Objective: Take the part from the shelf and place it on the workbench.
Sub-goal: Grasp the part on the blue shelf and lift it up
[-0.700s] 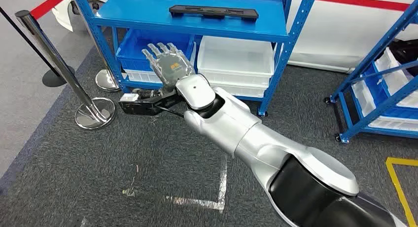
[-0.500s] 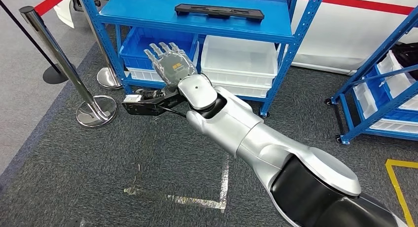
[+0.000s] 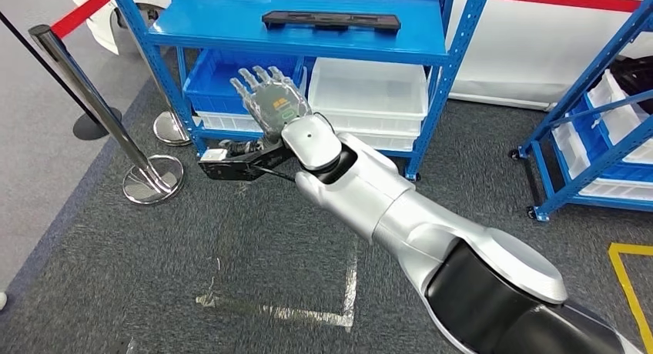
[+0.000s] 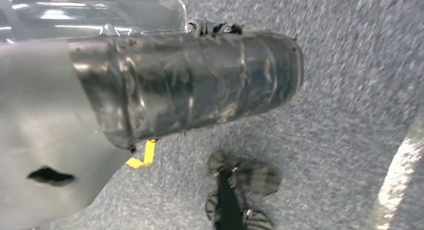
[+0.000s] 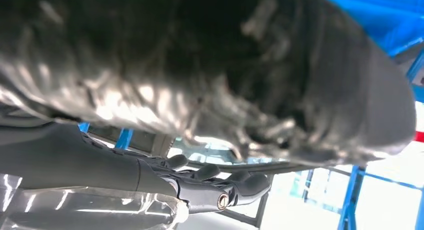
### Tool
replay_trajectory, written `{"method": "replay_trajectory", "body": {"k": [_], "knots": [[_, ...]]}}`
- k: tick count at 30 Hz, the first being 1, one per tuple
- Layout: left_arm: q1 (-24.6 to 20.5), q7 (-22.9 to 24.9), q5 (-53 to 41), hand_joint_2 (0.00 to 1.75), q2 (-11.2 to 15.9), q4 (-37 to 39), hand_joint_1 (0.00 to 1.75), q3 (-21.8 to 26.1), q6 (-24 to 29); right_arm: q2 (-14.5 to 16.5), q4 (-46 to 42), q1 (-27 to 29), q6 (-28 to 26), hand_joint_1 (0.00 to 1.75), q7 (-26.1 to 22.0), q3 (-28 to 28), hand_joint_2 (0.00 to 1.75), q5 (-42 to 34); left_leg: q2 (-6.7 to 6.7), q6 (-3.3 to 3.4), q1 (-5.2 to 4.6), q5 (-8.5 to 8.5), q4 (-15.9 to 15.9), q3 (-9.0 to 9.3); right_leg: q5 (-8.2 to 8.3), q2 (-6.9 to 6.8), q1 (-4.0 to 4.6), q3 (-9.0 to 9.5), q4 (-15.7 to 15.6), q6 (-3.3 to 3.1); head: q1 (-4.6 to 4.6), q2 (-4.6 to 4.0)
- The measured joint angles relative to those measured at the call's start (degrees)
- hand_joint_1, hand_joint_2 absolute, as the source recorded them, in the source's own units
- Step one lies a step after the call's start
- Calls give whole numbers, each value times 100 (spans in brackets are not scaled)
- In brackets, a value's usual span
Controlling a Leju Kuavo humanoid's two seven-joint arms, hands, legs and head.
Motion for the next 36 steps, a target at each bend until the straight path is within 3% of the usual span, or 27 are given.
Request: {"method": "replay_trajectory", "body": {"k": [2, 3, 5, 7, 12, 14, 16, 17, 18, 19, 21, 23, 25, 28, 30, 32, 33, 34, 36], "knots": [[12, -3, 1, 0, 11, 0, 0, 0, 49, -1, 0, 37, 30, 0, -11, 0, 0, 37, 1, -43, 10, -176, 552, -266, -6, 4, 5, -13, 20, -7, -7, 0], [19, -8, -1, 0, 14, 0, 0, 0, 73, -2, 0, 54, 40, 0, -14, 0, 0, 52, 3, -61, 16, -106, 542, -262, -15, 9, 3, -24, 44, -1, -8, 0], [23, -21, -5, 0, 24, 0, 0, 0, 114, -2, 0, 63, 50, 0, -15, 0, 0, 78, 11, -91, 34, 240, -61, 42, -57, 18, -10, -48, 127, 33, -8, 0], [7, -31, -10, 0, 34, 0, 0, 0, 136, -3, 0, 54, 48, 0, -17, 0, 0, 96, 5, -70, 22, 424, -659, 364, -113, 24, 7, -95, 231, 89, -14, 0], [5, -37, -16, 0, 32, 0, 0, 0, 150, -14, 2, 53, 45, 0, -33, 0, 0, 109, -12, 113, 18, 432, -789, 407, -183, 29, 27, -186, 357, 193, -10, 0], [2, -37, -16, 0, 33, 0, 0, 0, 150, -21, 2, 49, 42, 0, -33, 0, 0, 96, -6, 177, 32, 443, -809, 415, -429, 26, 7, -375, 770, 256, 1, 0], [3, -38, -17, 0, 35, 1, 0, 0, 150, -32, 3, 68, 42, 0, -37, 0, 0, 91, -3, 211, 31, 437, -812, 415, -741, 24, -17, -725, 1501, 297, 6, 0], [4, -42, -22, 0, 35, 1, 0, 0, 152, -42, 4, 88, 43, 0, -41, 0, 0, 91, -4, 217, 30, 434, -812, 417, -805, 24, -27, -871, 1776, 303, 6, 0], [5, -51, -35, 0, 36, 2, 0, 0, 160, -53, 6, 109, 44, 0, -45, 0, 0, 91, -7, 220, 30, 429, -812, 422, -770, 24, -34, -937, 1870, 301, 7, 0], [5, -68, -52, 0, 35, 2, 0, 0, 174, -63, 7, 125, 44, 0, -49, 0, 0, 94, -12, 219, 29, 423, -812, 432, -631, 24, -38, -895, 1735, 286, 8, 0], [2, -116, -90, 0, 34, 2, 0, 0, 212, -71, 8, 132, 42, 0, -57, 0, 0, 105, -20, 199, 27, 405, -816, 461, -236, 27, -24, -571, 995, 219, 7, 0], [-6, -157, -104, 0, 34, 2, 0, -1, 233, -73, 7, 122, 41, 0, -67, 0, 0, 119, -22, 149, 14, 395, -830, 471, -49, 31, 12, -285, 385, 161, 2, 0], [-7, -170, -107, 0, 34, 2, 0, -2, 239, -86, 8, 116, 41, 0, -70, 0, 0, 126, -19, 77, 7, 404, -873, 482, -57, 37, 34, -215, 236, 137, 1, 0], [-5, -172, -106, 0, 37, 2, 0, -2, 245, -105, 8, 105, 37, 0, -75, 0, 0, 133, 0, -1, 19, 307, -772, 453, -19, 34, -15, -115, 110, 75, -9, 0], [-9, -172, -106, 0, 43, 2, 0, -2, 245, -107, 8, 97, 36, 0, -79, 0, 0, 141, 4, -17, 20, 60, -254, 202, -22, 28, -16, -66, 73, 36, -12, 0], [-2, -170, -107, 0, 51, 2, 0, -2, 245, -111, 9, 118, 36, 0, -84, 0, 0, 151, 3, -41, 20, -159, 416, -177, -44, 29, 0, -55, 82, 3, -12, 0], [7, -170, -108, 0, 53, 2, 0, -2, 245, -115, 9, 136, 36, 0, -85, 0, 0, 159, 4, -52, 21, -151, 575, -294, -59, 34, 6, -52, 95, -4, -11, 0], [14, -170, -111, 0, 55, 2, 0, -2, 244, -119, 9, 151, 36, 0, -86, 0, 0, 167, 5, -59, 22, -32, 518, -305, -80, 40, 6, -48, 116, -3, -11, 0], [16, -170, -116, 0, 64, 2, 0, -2, 244, -128, 9, 163, 32, 0, -85, 0, 0, 186, 15, -63, 25, 367, -119, -55, -149, 52, -4, -38, 192, 26, -11, 0]]}}
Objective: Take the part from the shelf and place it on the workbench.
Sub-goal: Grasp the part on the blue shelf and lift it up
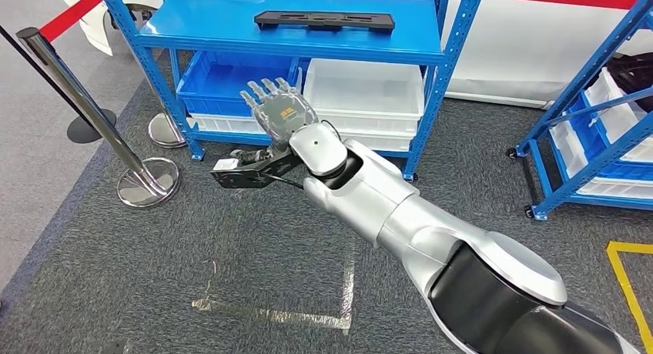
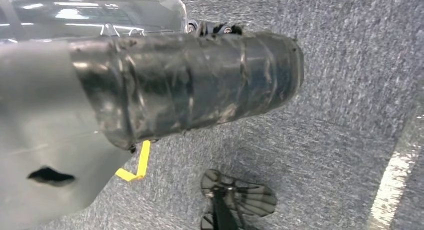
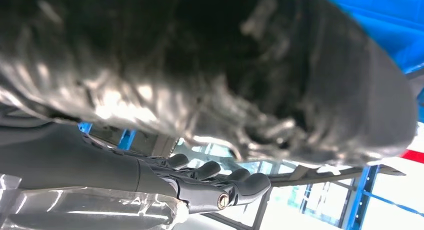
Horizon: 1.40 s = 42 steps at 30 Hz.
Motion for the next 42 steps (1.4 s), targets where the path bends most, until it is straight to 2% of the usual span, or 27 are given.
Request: {"method": "replay_trajectory", "body": {"k": [2, 4, 7, 8, 10, 11, 12, 13, 14, 16, 17, 18, 20, 23, 24, 26, 27, 28, 29, 31, 32, 34, 36, 38, 39, 41, 42], "knots": [[-11, 0, -2, 0, 11, -1, 0, -1, -1, -13, 1, 2, -8, 0, 1, 0, 0, 13, 3, 32, -25, 184, -557, 269, -72, 9, 20, -18, 85, 54, -12, 1], [-15, 0, -3, 0, 18, -1, 0, -2, -4, -28, 2, 12, -17, 0, -1, 0, 0, 19, -9, 97, -51, 143, -658, 331, -101, 14, 46, -35, 110, 95, -19, 1], [-8, 0, -4, 0, 18, -1, 0, -3, -8, -45, 2, 14, -30, 0, -1, 0, 0, 21, -10, 198, -14, 131, -681, 358, -198, 9, 41, -74, 222, 169, -7, 1], [-11, 0, -5, 0, 18, -1, 0, -4, -9, -54, 2, 12, -34, 0, -1, -1, 0, 22, -6, 229, 0, 127, -693, 378, -308, 5, 32, -171, 424, 203, -2, 1], [-13, 0, -6, 0, 20, 0, 0, -4, -10, -79, 6, 24, -43, 0, -1, -1, 0, 22, -5, 276, 1, 106, -698, 406, -597, -5, -2, -536, 1118, 252, 11, 1], [-13, 0, -7, 0, 20, 0, 0, -4, -11, -95, 11, 39, -47, 0, 0, -1, 0, 22, -7, 287, 1, 92, -697, 418, -693, -7, -17, -739, 1462, 263, 10, 1], [-11, 0, -8, 0, 20, 0, 0, -5, -14, -112, 18, 60, -50, 0, 0, 0, 0, 24, -11, 293, 1, 77, -697, 434, -697, -9, -29, -881, 1666, 267, 11, 1], [-8, 0, -9, 0, 20, 0, 0, -6, -16, -127, 25, 77, -54, 0, 0, 0, 0, 26, -17, 292, 1, 59, -697, 458, -592, -10, -37, -927, 1664, 262, 11, 1], [-7, 0, -9, 0, 19, 0, 0, -8, -17, -140, 32, 87, -58, 0, 0, 0, 0, 30, -24, 284, 0, 37, -697, 491, -389, -10, -39, -862, 1439, 246, 12, 0], [-9, -1, -10, 0, 18, 0, 0, -14, -19, -152, 39, 88, -66, 0, -2, 0, 0, 37, -33, 256, 3, -13, -710, 566, 46, -7, -26, -557, 682, 188, 9, 0], [-17, -3, -10, 0, 19, 0, 0, -21, -20, -154, 40, 83, -69, 0, -5, 0, 0, 40, -36, 233, -6, -33, -718, 590, 164, -2, -7, -410, 364, 160, 7, 1], [-23, -5, -10, 0, 19, 0, 0, -30, -20, -155, 40, 79, -71, 0, -9, 0, 0, 43, -36, 205, -12, -42, -736, 601, 199, 1, 8, -320, 175, 140, 4, 1], [-34, -10, -11, 0, 21, 0, 0, -56, -21, -163, 45, 75, -74, 0, -16, -1, 0, 50, -33, 135, -21, -35, -784, 613, 172, 13, 30, -253, 45, 116, 5, 1], [-34, -19, -21, 0, 20, 0, 0, -91, -28, -176, 50, 68, -90, 0, -16, -2, 0, 61, -8, 51, -4, -139, -659, 574, 183, 13, -18, -109, -115, 65, -3, 1], [-38, -26, -23, 0, 22, 0, 0, -97, -30, -177, 50, 60, -94, 0, -15, -2, 0, 65, -1, 35, -3, -245, -422, 457, 179, 8, -25, -55, -150, 46, -10, 1], [-43, -38, -27, 0, 30, 0, 0, -109, -32, -181, 56, 55, -95, 0, -15, -2, 0, 76, -2, 10, -8, -461, 283, 54, 149, 3, -9, 1, -165, 4, -17, 0], [-35, -43, -30, 0, 34, 0, 0, -117, -34, -187, 62, 65, -94, 0, -15, -2, 0, 83, -2, 2, -8, -479, 547, -134, 129, 7, -2, 22, -160, -11, -18, 0], [-24, -46, -37, 0, 35, 0, 0, -125, -38, -196, 69, 76, -93, 0, -15, -2, 0, 91, -1, -1, -8, -398, 635, -241, 104, 13, 2, 42, -149, -19, -16, 0], [-14, -49, -44, 0, 36, 0, 0, -131, -43, -207, 77, 83, -93, 0, -15, -2, 0, 97, -1, 0, -8, -221, 505, -240, 74, 20, 3, 64, -133, -18, -17, 0], [-9, -57, -58, 0, 44, 0, 0, -136, -53, -233, 87, 84, -95, 0, -11, -2, 0, 115, 4, 13, -12, 204, -140, -12, -6, 31, 9, 101, -76, 14, -16, 0], [-14, -62, -60, 0, 50, 1, 0, -137, -56, -246, 92, 78, -96, 0, -8, -3, 0, 125, 4, 31, -22, 314, -457, 121, -48, 37, 22, 101, -36, 41, -18, 0], [-29, -71, -65, 0, 60, 3, 0, -139, -62, -268, 99, 69, -98, 0, 2, -4, 0, 140, -5, 90, -42, 327, -731, 245, -98, 41, 50, 74, 10, 90, -22, 1], [-32, -80, -72, 0, 61, 4, 0, -141, -70, -290, 105, 65, -101, 0, 11, -4, 0, 151, -12, 156, -32, 303, -747, 255, -124, 39, 61, 59, 21, 122, -23, 1], [-25, -91, -87, 0, 56, 5, 0, -143, -75, -322, 111, 62, -108, 0, 18, -4, 0, 160, -10, 216, -8, 285, -760, 285, -244, 27, 52, -7, 198, 180, -13, 1], [-25, -97, -98, 0, 54, 5, 0, -144, -78, -342, 114, 62, -115, 0, 20, -4, 0, 164, -9, 244, -1, 276, -765, 302, -370, 21, 39, -130, 447, 214, -9, 1], [-24, -107, -116, 0, 56, 10, 0, -145, -81, -385, 126, 80, -130, 0, 21, -4, 0, 172, -10, 286, -3, 252, -765, 319, -652, 10, 5, -537, 1191, 264, 2, 0], [-22, -109, -121, 0, 57, 14, 0, -146, -83, -404, 136, 100, -134, 0, 21, -4, 0, 178, -11, 296, -3, 241, -765, 327, -719, 9, -9, -734, 1499, 275, 1, 0]]}}
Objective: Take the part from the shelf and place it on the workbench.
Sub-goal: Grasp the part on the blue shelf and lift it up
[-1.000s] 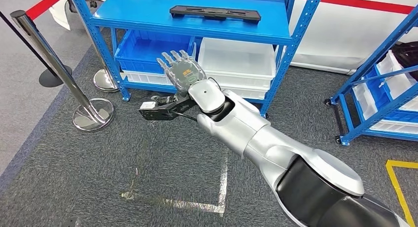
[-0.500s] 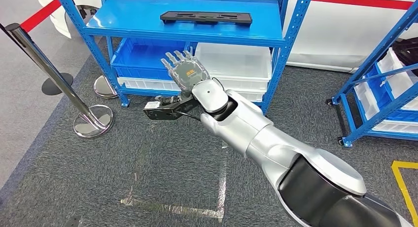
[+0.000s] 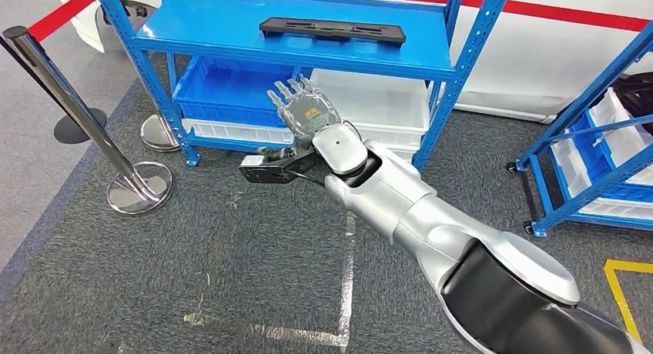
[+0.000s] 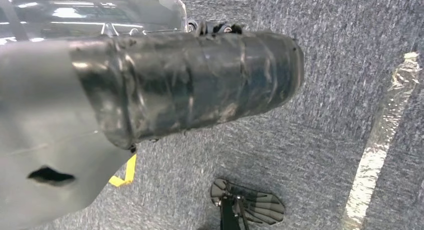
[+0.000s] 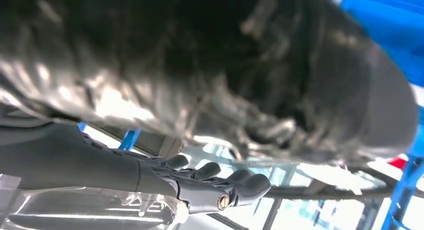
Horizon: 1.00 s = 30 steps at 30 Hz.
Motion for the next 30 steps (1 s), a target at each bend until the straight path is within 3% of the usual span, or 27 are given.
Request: {"method": "replay_trajectory", "body": {"k": [1, 2, 5, 7, 10, 12, 14, 16, 17, 18, 19, 21, 22, 26, 28, 30], "knots": [[2, -2, -2, 0, 1, 4, 0, -2, -2, -19, 11, 22, -2, 0, 0, 0, 0, 5, -3, 4, 0, -13, 0, 13, 32, 0, -10, -118, 135, 3, 2, 0], [3, -3, -4, 0, 0, 8, 0, -4, -3, -34, 22, 38, -2, 0, 0, 0, 0, 9, -8, 2, -1, -28, 1, 35, 178, -1, -16, -123, 42, -7, 2, 0], [1, -6, -9, 0, -1, 10, 0, -11, -4, -56, 38, 38, -1, 0, 7, 0, 0, 19, -20, -41, -15, -86, 2, 120, 792, 1, 7, 322, -1033, -99, 2, 0], [-5, -3, -14, 0, -2, 10, 0, -25, -1, -58, 40, 23, 3, 0, 11, 0, 0, 27, -21, -93, -31, -110, -5, 144, 890, 4, 42, 524, -1437, -152, -3, 0], [-5, 15, -16, 0, 0, 10, 0, -43, 3, -64, 42, 20, 24, 0, 23, -2, 0, 31, -15, -185, -26, -133, -27, 170, 877, 12, 32, 601, -1542, -200, -4, 0], [-10, 24, -16, 0, 4, 10, 0, -47, 6, -61, 41, 10, 31, 0, 30, -2, 0, 34, -6, -232, -17, -296, 246, 56, 888, 4, -10, 683, -1622, -246, -17, 0], [-17, 34, -16, 0, 8, 10, 0, -51, 10, -56, 41, 9, 36, 0, 31, -2, 0, 41, -4, -263, -12, -591, 941, -305, 868, -5, -10, 720, -1634, -286, -27, 0], [-6, 46, -16, 0, 9, 10, 0, -66, 14, -55, 41, 32, 44, 0, 31, -2, 0, 45, -3, -290, -10, -690, 1463, -635, 835, -3, 1, 734, -1618, -303, -26, 0], [1, 49, -16, 0, 9, 10, 0, -76, 16, -55, 41, 42, 46, 0, 31, -2, 0, 49, -2, -297, -8, -585, 1435, -664, 812, 2, 2, 742, -1602, -300, -27, 0], [5, 50, -16, 0, 10, 11, 0, -85, 21, -55, 41, 45, 45, 0, 31, -2, 0, 55, 1, -300, -6, -394, 1203, -586, 782, 7, 0, 753, -1576, -290, -28, 0], [5, 46, -17, 0, 14, 12, 0, -91, 30, -55, 41, 44, 42, 0, 31, -3, 0, 63, 7, -300, -5, -180, 824, -434, 740, 10, -3, 765, -1538, -270, -28, 0], [-8, 28, -22, 0, 22, 14, 0, -99, 50, -55, 41, 33, 37, 0, 32, -4, 0, 79, 10, -267, -31, 27, 222, -138, 656, 13, 17, 760, -1457, -214, -33, 0], [-11, 15, -26, 0, 25, 15, 0, -105, 58, -55, 41, 29, 36, 0, 32, -4, 0, 84, 7, -234, -42, 30, 85, -69, 628, 13, 30, 753, -1431, -189, -32, 0], [-8, -37, -63, 0, 19, 15, 0, -128, 67, -67, 41, 20, 37, 0, 33, -8, 0, 92, -1, -85, -28, -40, 62, -15, 518, 3, 39, 731, -1335, -104, -31, 1], [-6, -56, -72, 0, 20, 15, 0, -131, 66, -85, 41, 14, 42, 0, 33, -10, 0, 94, 2, -23, -15, -71, 52, 32, 282, -8, 20, 511, -851, -50, -19, 0], [-6, -63, -79, 0, 22, 15, 0, -132, 62, -103, 42, 26, 48, 0, 33, -11, 0, 96, 1, 11, -16, -105, 52, 65, 13, -14, 3, 93, -92, -20, -15, 0]]}}
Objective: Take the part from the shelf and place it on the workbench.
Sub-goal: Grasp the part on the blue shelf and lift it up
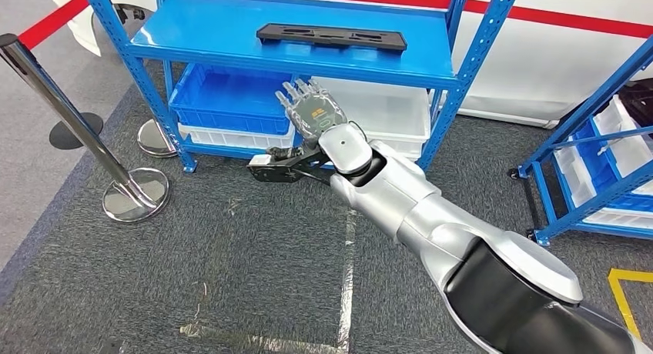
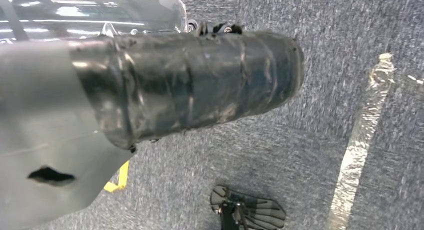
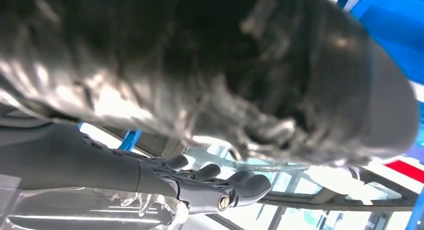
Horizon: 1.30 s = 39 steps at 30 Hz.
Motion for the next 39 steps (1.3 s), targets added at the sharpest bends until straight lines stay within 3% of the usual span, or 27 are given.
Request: {"method": "replay_trajectory", "body": {"k": [1, 2, 3, 5, 7, 9, 12, 13, 15, 17, 18, 20, 22, 27, 28, 30, 32, 34, 37, 39], "knots": [[2, -1, -3, 0, 1, 0, 0, -1, -3, -9, 1, 18, 3, 0, 0, 0, 0, 1, -2, 6, -1, -19, 1, 20, -31, -1, -5, -178, 260, 4, -1, 0], [5, -1, -4, 0, 1, 0, 0, -2, -5, -18, 2, 34, 5, 0, -1, 0, 0, 1, -7, 5, -2, -40, 1, 48, 60, -1, -6, -248, 293, -4, 0, 0], [7, -1, -5, 0, 0, 0, 0, -3, -8, -27, 3, 44, 7, 0, -1, -1, 0, 1, -13, 2, -6, -65, 1, 86, 254, 0, -1, -213, 113, -26, 2, 0], [3, -2, -5, 0, -4, 0, 0, -7, -11, -39, 3, 38, 8, 0, -1, -3, 0, 3, -21, -15, -15, -119, -6, 167, 727, 4, 30, 84, -650, -116, -3, 0], [-9, -3, -7, 0, -11, 0, 0, -15, -5, -43, 2, 18, 18, 0, -1, -5, 0, 14, -24, -55, -28, -149, -23, 197, 915, 5, 70, 337, -1222, -192, -4, 1], [-13, -2, -7, 0, -15, 0, 0, -31, 7, -49, 2, 8, 31, 0, 0, -6, 0, 26, -23, -115, -30, -150, -61, 203, 884, 9, 89, 407, -1373, -220, 6, 1], [-10, -2, -7, 0, -11, 0, 0, -45, 14, -51, -9, -4, 39, 0, 7, -8, 0, 37, -7, -190, -24, -260, 70, 166, 895, 6, 21, 541, -1526, -263, -1, 1], [-17, -2, -7, 0, -9, 1, 0, -47, 14, -50, -15, -14, 43, 0, 10, -9, 0, 40, -3, -208, -22, -373, 315, 47, 892, 0, 0, 596, -1566, -281, -12, 1], [-25, -3, -6, 0, -3, 2, 0, -53, 14, -49, -19, -22, 63, 0, 14, -9, 0, 45, -3, -246, -22, -631, 1056, -364, 852, -8, 6, 650, -1572, -312, -20, 0], [-6, -2, -5, 0, 1, 2, 0, -61, 14, -49, -19, -2, 93, 0, 14, -9, 0, 46, -2, -281, -16, -625, 1460, -673, 795, -2, 8, 687, -1546, -319, -17, 0], [2, -1, -4, 0, 2, 2, 0, -64, 14, -49, -19, 4, 103, 0, 15, -9, 0, 46, 0, -291, -12, -467, 1352, -677, 759, 5, 5, 709, -1522, -310, -18, 0], [6, -1, -2, 0, 6, 2, 0, -69, 14, -49, -23, 1, 112, 0, 15, -9, 0, 46, 8, -305, -1, -26, 661, -415, 663, 15, -7, 755, -1452, -266, -18, 0], [-8, 1, 6, 0, 11, 2, 0, -76, 14, -48, -36, -17, 125, 0, 14, -9, 0, 46, 9, -272, -14, 148, 102, -155, 571, 22, 14, 754, -1366, -203, -25, 0], [-10, 1, 13, 0, 3, 2, 0, -93, 4, -47, -66, -30, 142, 0, 13, -11, 0, 36, -6, -89, -1, 51, 11, -79, 394, 14, 39, 669, -1164, -87, -11, 1], [-10, 0, 15, 0, 3, 2, 0, -94, 3, -48, -66, -33, 143, 0, 13, -12, 0, 31, -6, -60, 7, 39, 6, -56, 278, 10, 30, 555, -927, -57, -6, 1], [-8, -1, 20, 0, 4, 2, 0, -95, 4, -50, -66, -25, 144, 0, 13, -13, 0, 24, -6, -19, 6, 4, 4, -20, 1, -1, 8, 157, -190, -16, 7, 0], [-5, -1, 22, 0, 5, 2, 0, -96, 5, -55, -66, 0, 146, 0, 13, -13, 0, 20, -8, -6, 4, -30, 5, 15, -104, -5, -2, -197, 352, -8, 8, 0], [0, -1, 24, 0, 4, 2, 0, -96, 5, -60, -66, 17, 146, 0, 13, -13, 0, 19, -16, -8, 0, -70, 4, 72, 120, -6, 1, -254, 271, -34, 8, 0], [-5, -3, 28, 0, 2, 2, 0, -99, 5, -62, -67, -1, 146, 0, 10, -15, 0, 19, -27, -32, -21, -156, -4, 194, 790, -2, 47, 131, -777, -153, 4, 0], [-17, -9, 32, 0, -1, 3, 0, -108, 5, -61, -69, -32, 149, 0, 1, -20, 0, 19, -28, -77, -31, -190, -25, 225, 902, -2, 82, 341, -1248, -216, 0, 1]]}}
